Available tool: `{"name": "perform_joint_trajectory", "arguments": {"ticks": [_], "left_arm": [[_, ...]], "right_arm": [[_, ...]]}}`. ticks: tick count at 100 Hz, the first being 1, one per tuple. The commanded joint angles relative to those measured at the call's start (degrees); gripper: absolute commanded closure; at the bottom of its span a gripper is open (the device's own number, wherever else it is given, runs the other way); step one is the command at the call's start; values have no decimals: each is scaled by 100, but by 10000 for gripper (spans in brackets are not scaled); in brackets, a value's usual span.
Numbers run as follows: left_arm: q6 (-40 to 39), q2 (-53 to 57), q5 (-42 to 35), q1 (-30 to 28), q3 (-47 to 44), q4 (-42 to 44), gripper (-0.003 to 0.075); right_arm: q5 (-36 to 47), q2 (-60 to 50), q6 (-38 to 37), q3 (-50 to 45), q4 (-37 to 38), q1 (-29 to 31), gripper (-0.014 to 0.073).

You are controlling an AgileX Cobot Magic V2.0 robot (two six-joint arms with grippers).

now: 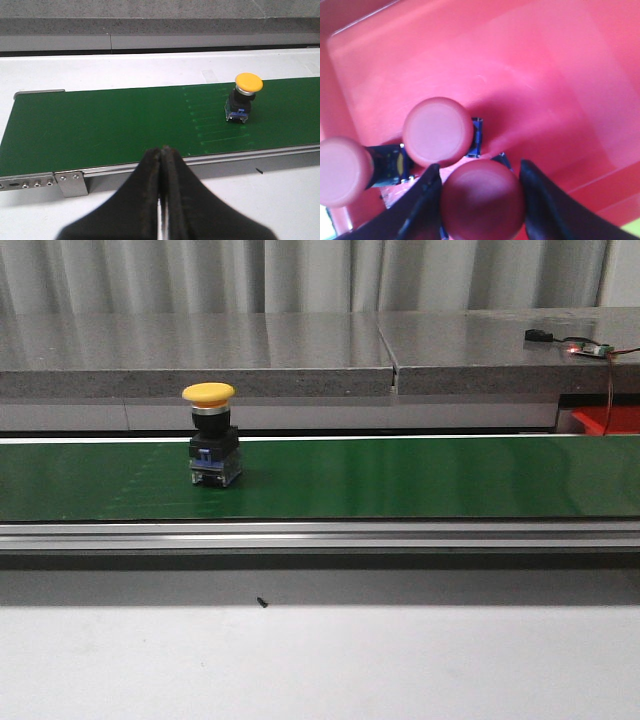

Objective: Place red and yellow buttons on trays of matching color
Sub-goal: 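Lower the red button into the red tray and open the right gripper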

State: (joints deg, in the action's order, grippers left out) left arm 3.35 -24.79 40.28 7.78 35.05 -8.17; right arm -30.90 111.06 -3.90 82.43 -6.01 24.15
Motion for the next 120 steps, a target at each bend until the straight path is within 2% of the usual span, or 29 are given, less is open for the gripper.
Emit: {"name": "perform_joint_trajectory", "arguments": {"ticks": [1, 19, 39, 46, 73, 95, 120], "left_arm": [[-44, -33, -460, 43, 153, -57, 738], [-44, -33, -460, 43, 153, -57, 739], [-44, -33, -460, 43, 153, -57, 739], [-44, -33, -460, 43, 153, -57, 739], [-44, -33, -460, 43, 153, -57, 739], [-44, -33, -460, 43, 153, -57, 738], [-44, -33, -460, 43, 153, -57, 739]], "right_arm": [[292, -191, 60, 126, -61, -7, 462], [298, -157, 63, 126, -61, -7, 443], [286, -157, 67, 126, -61, -7, 223], [286, -157, 67, 126, -61, -7, 181], [276, -198, 107, 126, -61, -7, 174], [291, -198, 167, 126, -61, -7, 59], [291, -407, 275, 126, -61, -7, 66]]}}
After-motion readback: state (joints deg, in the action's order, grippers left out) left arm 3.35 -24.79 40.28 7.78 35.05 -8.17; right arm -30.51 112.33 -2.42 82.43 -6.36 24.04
